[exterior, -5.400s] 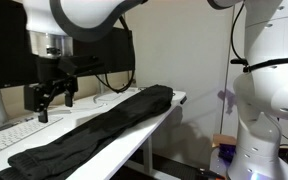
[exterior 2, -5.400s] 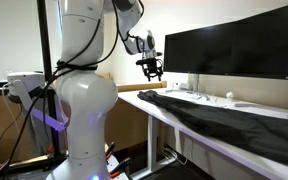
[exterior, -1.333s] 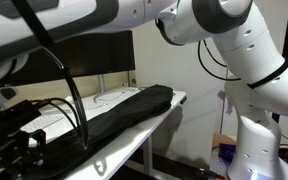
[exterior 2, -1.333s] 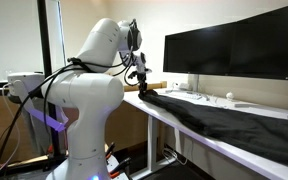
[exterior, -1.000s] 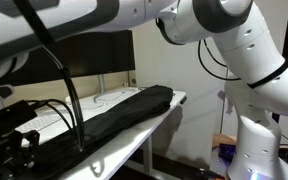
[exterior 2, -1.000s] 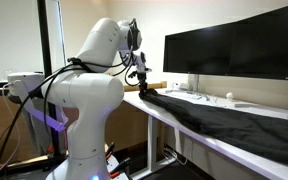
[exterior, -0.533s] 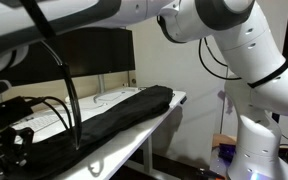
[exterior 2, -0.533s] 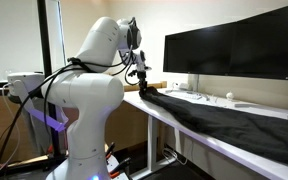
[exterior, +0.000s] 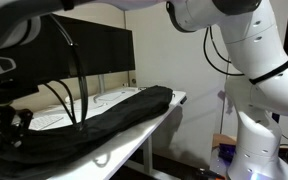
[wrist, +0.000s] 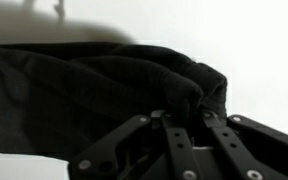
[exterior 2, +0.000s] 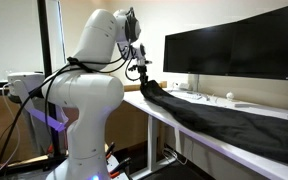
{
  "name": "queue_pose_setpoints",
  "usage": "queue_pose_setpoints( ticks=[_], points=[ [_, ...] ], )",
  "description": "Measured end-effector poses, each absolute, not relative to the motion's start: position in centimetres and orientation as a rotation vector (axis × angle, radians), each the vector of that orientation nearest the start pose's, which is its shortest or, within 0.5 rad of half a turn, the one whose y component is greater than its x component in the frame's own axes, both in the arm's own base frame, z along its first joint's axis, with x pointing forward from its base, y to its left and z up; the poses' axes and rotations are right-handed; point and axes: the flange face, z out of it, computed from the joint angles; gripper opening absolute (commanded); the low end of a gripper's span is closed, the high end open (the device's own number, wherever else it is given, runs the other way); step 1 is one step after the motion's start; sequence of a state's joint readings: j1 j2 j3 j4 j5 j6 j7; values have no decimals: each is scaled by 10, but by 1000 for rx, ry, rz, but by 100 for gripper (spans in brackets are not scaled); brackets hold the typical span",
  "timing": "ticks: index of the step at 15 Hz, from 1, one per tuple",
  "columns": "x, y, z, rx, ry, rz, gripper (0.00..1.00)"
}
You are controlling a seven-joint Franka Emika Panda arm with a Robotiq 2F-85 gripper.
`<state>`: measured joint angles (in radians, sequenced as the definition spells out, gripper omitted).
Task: Fold the black jean, then unfold it
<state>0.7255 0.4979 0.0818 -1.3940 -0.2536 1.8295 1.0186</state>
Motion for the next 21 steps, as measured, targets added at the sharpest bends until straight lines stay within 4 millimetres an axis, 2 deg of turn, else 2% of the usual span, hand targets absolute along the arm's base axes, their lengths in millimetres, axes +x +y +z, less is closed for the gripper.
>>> queue_pose_setpoints(
  ticks=[6, 11, 16, 21],
  points=[
    [495, 443, 456, -3250, 217, -273, 6],
    [487, 400, 476, -3208, 225, -315, 6],
    [473, 346, 487, -3176, 302, -356, 7],
    [458, 282, 497, -3134, 373, -364, 7]
  ],
)
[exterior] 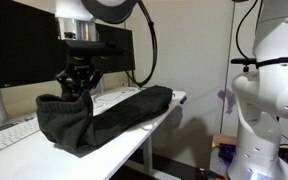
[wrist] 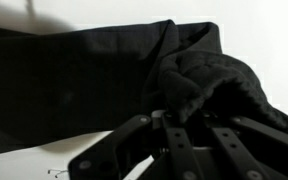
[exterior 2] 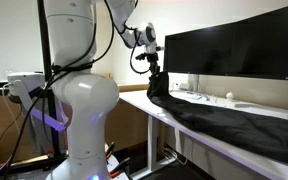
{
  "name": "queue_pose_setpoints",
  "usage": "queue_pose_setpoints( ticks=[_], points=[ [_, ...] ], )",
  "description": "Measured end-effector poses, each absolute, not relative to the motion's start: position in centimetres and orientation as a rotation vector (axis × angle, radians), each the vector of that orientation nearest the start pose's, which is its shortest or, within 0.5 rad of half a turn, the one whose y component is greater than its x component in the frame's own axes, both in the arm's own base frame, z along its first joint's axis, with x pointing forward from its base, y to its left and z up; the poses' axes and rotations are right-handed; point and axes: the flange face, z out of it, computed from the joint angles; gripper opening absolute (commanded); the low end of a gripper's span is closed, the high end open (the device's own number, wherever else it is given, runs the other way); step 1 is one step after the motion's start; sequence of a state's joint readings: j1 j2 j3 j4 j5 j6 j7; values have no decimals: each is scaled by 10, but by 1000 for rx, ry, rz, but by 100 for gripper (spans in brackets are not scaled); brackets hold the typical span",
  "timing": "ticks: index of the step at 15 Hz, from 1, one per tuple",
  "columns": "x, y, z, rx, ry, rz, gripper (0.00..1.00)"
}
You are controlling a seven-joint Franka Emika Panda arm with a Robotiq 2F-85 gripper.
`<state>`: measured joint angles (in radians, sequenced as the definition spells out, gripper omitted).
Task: Fold the black jean, then unfold it
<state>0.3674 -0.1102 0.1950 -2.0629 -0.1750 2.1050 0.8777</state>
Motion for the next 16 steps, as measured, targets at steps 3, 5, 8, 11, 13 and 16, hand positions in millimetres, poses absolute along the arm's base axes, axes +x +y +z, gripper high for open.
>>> queue_pose_setpoints(
  ticks=[3, 5, 8, 11, 13, 16],
  points=[
    [457, 244, 502, -3116, 400, -365, 6],
    [459, 218, 508, -3121, 416, -381, 6],
    [465, 182, 517, -3128, 432, -407, 6],
    [472, 145, 524, -3131, 461, -422, 6],
    [477, 117, 529, -3131, 485, -429, 6],
    [483, 73, 536, -3129, 522, -440, 6]
  ],
)
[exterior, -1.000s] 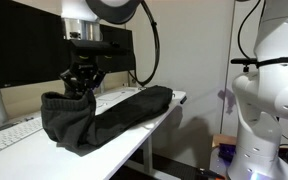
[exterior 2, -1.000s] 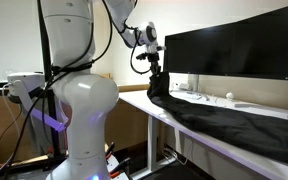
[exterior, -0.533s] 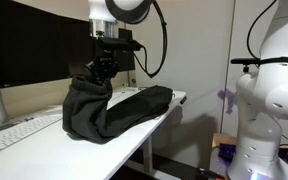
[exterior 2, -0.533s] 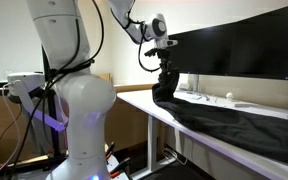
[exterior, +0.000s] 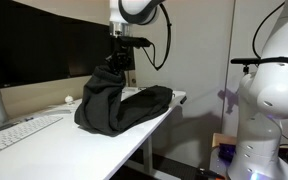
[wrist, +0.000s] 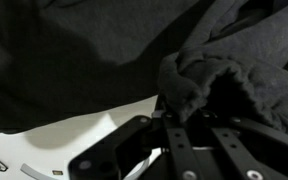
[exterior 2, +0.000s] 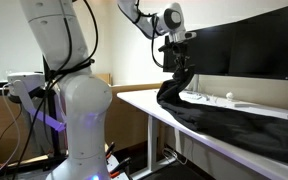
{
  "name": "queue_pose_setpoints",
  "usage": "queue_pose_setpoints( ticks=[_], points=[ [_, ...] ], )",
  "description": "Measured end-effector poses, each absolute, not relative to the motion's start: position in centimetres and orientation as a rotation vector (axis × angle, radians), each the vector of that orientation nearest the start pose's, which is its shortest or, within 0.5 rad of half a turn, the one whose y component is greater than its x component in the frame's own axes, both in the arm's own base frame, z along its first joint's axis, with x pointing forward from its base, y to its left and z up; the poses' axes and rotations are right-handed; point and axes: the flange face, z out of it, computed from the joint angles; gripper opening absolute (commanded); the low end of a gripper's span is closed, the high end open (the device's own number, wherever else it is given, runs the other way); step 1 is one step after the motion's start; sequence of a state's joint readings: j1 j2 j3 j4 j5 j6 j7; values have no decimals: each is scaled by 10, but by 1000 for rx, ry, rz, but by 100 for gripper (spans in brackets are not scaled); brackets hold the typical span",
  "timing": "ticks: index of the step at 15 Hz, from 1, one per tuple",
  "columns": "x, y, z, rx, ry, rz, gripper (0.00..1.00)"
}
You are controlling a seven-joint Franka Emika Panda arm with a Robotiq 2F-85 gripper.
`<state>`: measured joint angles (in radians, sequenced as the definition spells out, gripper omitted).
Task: Fold the black jean, then unfold it
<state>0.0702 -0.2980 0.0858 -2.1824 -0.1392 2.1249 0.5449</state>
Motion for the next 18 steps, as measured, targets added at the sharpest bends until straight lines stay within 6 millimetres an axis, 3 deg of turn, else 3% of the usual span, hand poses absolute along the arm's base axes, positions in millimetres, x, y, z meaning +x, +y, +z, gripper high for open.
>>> queue_pose_setpoints(
  ticks=[4, 8, 13, 18],
  points=[
    [482, 14, 550, -3124, 566, -466, 6],
    [466, -45, 570, -3123, 580, -504, 6],
    [420, -145, 599, -3131, 572, -523, 5],
    [371, -246, 598, -3134, 558, -479, 5]
  ],
)
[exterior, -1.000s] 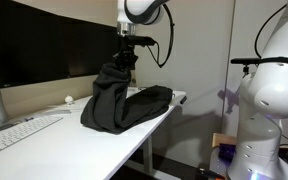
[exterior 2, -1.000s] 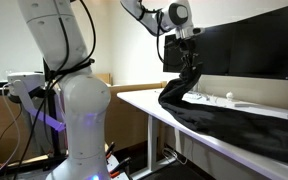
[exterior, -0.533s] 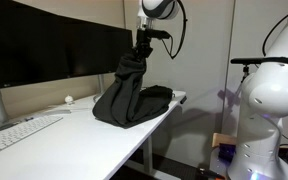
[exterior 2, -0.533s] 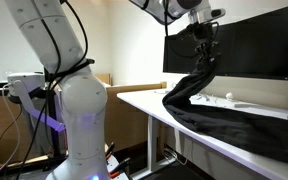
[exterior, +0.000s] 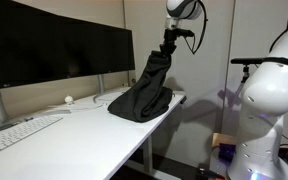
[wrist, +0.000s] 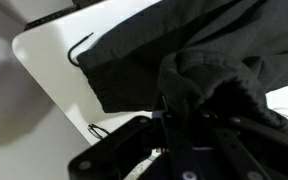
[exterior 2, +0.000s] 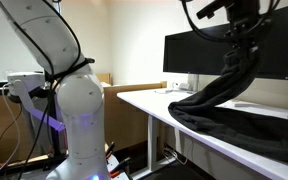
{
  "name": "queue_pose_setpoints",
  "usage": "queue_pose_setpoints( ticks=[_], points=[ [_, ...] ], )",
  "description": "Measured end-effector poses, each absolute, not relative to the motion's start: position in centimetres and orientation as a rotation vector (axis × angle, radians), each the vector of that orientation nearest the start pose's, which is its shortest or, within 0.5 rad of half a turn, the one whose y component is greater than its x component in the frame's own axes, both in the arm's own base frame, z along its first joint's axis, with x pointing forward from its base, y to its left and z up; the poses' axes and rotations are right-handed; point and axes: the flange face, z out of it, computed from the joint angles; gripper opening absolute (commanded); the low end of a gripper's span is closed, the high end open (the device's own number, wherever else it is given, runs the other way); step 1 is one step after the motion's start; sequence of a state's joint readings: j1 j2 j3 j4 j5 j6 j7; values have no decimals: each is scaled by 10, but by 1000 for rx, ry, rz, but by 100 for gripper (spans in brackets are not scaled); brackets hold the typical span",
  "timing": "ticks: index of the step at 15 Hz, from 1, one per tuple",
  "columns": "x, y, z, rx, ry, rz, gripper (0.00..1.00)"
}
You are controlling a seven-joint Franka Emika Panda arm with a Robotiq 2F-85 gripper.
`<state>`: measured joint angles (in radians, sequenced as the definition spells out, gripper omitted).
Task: Fold the black jean, then unfold it
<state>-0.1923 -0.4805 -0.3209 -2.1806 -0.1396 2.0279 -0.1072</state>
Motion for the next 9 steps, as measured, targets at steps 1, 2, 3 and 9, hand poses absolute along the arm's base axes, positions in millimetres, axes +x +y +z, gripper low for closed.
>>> queue_pose_setpoints(
  ticks=[1, 2, 3, 9],
  points=[
    [364, -259, 594, -3134, 550, -459, 5],
    [360, -271, 589, -3134, 541, -433, 5],
    [358, -281, 584, -3136, 530, -406, 6],
    [384, -317, 551, -3141, 469, -284, 6]
  ],
)
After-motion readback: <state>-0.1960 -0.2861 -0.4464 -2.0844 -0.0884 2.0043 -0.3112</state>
